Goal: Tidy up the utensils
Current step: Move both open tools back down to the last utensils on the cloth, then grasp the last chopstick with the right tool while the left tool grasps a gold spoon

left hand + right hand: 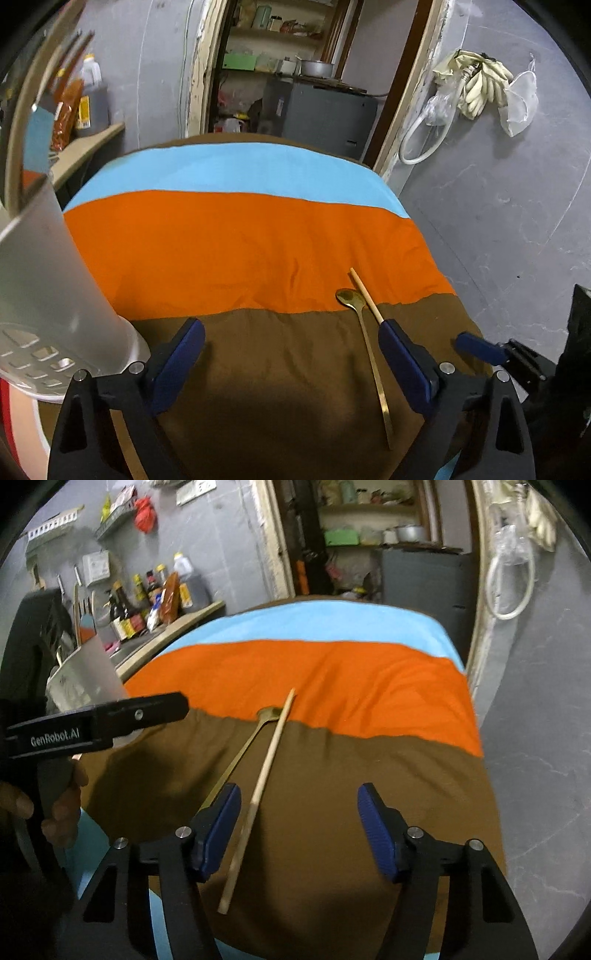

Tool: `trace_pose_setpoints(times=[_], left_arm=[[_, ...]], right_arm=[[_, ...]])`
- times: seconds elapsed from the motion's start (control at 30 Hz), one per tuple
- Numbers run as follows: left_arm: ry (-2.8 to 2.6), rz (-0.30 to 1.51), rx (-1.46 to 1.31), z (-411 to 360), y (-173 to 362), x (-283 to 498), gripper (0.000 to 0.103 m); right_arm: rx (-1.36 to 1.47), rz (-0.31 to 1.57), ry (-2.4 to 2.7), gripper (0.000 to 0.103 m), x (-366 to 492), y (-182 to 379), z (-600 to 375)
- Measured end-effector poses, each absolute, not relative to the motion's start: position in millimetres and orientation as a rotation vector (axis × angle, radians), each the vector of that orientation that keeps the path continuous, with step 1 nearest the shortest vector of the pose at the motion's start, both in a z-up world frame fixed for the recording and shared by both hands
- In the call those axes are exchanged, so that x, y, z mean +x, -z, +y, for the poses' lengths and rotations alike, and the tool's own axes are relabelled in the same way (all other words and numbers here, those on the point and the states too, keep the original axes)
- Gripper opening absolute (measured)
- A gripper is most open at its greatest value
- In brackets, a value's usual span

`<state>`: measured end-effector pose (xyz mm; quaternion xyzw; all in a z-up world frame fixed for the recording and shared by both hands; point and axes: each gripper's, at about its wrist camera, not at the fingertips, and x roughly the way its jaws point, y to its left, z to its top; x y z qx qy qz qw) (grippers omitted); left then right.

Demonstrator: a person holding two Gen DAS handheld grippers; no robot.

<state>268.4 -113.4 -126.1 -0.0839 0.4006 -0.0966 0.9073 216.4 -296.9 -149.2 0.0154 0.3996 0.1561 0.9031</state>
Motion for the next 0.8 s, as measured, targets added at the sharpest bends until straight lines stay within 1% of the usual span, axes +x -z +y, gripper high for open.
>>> trace_pose_setpoints(times=[0.1, 0.4, 0.5, 0.6, 0.67, 0.7, 0.77, 0.8], left_arm=[[0.218, 0.836, -0.188, -114, 128, 271, 0.093], [0.244, 0.863, -0.195, -118, 134, 280, 0.083], [0.251, 0.870, -0.199, -118, 135, 281, 0.078], [0.258, 0.877, -0.204, -119, 137, 282, 0.072], [0.266, 0.881, -0.207, -120, 137, 283, 0.065], [0.271, 0.883, -0.209, -120, 138, 283, 0.063], [0.284, 0.890, -0.213, -122, 139, 285, 0.055], [0.293, 0.893, -0.215, -124, 140, 285, 0.053]], right_arm=[[0.016, 0.835, -0.325, 0.060, 219, 153, -291], [-0.101, 0.846, -0.279, 0.060, 227, 152, -275], [-0.112, 0.848, -0.260, 0.054, 233, 148, -274], [-0.086, 0.852, -0.246, 0.045, 237, 147, -280], [-0.069, 0.853, -0.245, 0.040, 239, 147, -283], [-0.063, 0.852, -0.246, 0.038, 240, 147, -285], [-0.049, 0.847, -0.245, 0.029, 240, 146, -289], [-0.043, 0.847, -0.246, 0.027, 241, 147, -290]])
